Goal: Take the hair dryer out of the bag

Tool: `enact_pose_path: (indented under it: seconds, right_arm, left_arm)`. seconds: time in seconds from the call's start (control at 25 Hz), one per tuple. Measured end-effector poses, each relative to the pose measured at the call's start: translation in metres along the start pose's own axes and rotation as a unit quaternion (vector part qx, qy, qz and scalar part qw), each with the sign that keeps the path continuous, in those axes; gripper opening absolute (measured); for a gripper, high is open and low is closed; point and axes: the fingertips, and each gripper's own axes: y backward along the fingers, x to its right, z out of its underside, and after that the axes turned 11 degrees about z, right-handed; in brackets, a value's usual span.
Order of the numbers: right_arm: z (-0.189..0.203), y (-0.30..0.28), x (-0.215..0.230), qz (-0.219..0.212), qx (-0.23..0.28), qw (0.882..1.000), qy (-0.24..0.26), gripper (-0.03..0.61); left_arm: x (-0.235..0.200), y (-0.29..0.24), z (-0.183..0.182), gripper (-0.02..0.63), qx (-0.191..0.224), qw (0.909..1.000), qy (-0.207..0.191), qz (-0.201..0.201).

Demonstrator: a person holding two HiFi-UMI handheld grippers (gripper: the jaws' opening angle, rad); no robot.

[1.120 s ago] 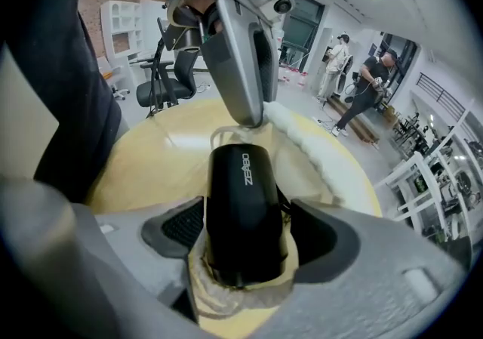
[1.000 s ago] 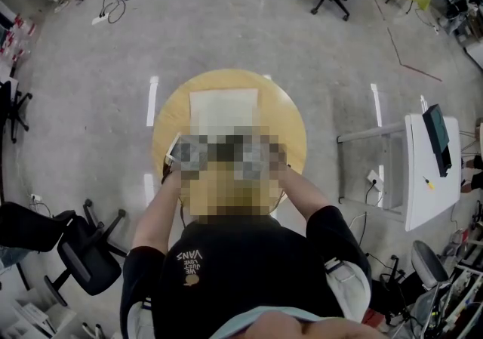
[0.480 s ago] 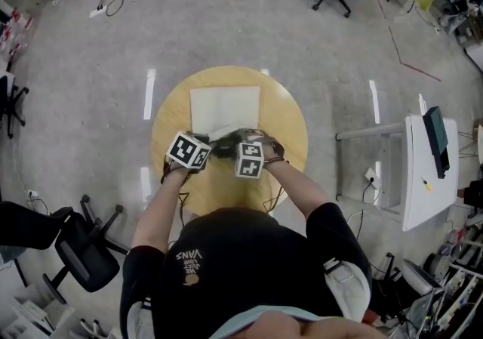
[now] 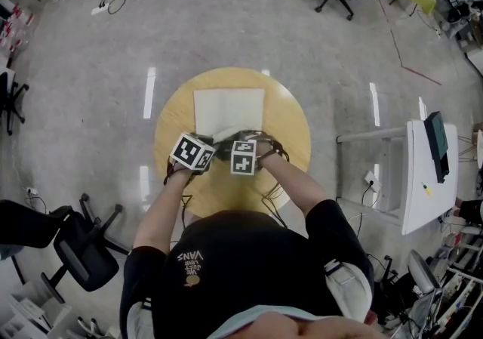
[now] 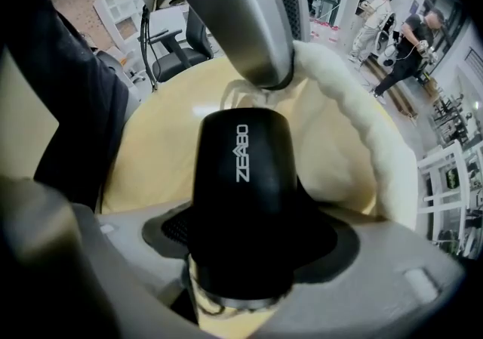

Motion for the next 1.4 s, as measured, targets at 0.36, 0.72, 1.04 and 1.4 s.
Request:
enact_pose_path:
  seconds: [0.36, 0.72, 1.04, 1.4]
  right_arm:
    - [-0.006, -0.007, 0.000, -0.015, 0.001, 1.000, 0.003, 0.354]
    - [-0.006, -0.007, -0.001, -0.016, 0.004, 1.000, 0.003, 0.351]
    - [-0.006, -0.001, -0.003, -0.018, 0.007, 1.000, 0.000, 0.350]
    - [-0.018, 0.016, -0.016, -0.051, 0.039, 0.997, -0.031, 0.350]
  left_arm:
    - [-0.009, 0.002, 0.001, 0.073, 0.008, 0.9999, 0.007, 0.006]
    - [-0.011, 0.001, 0.002, 0.073, 0.008, 1.0000, 0.005, -0.001]
    - [-0.005, 0.003, 0.003, 0.072, 0.002, 0.9999, -0.005, -0.012]
    - [-0.005, 0.009, 0.005, 0.072, 0.005, 0.9997, -0.015, -0.018]
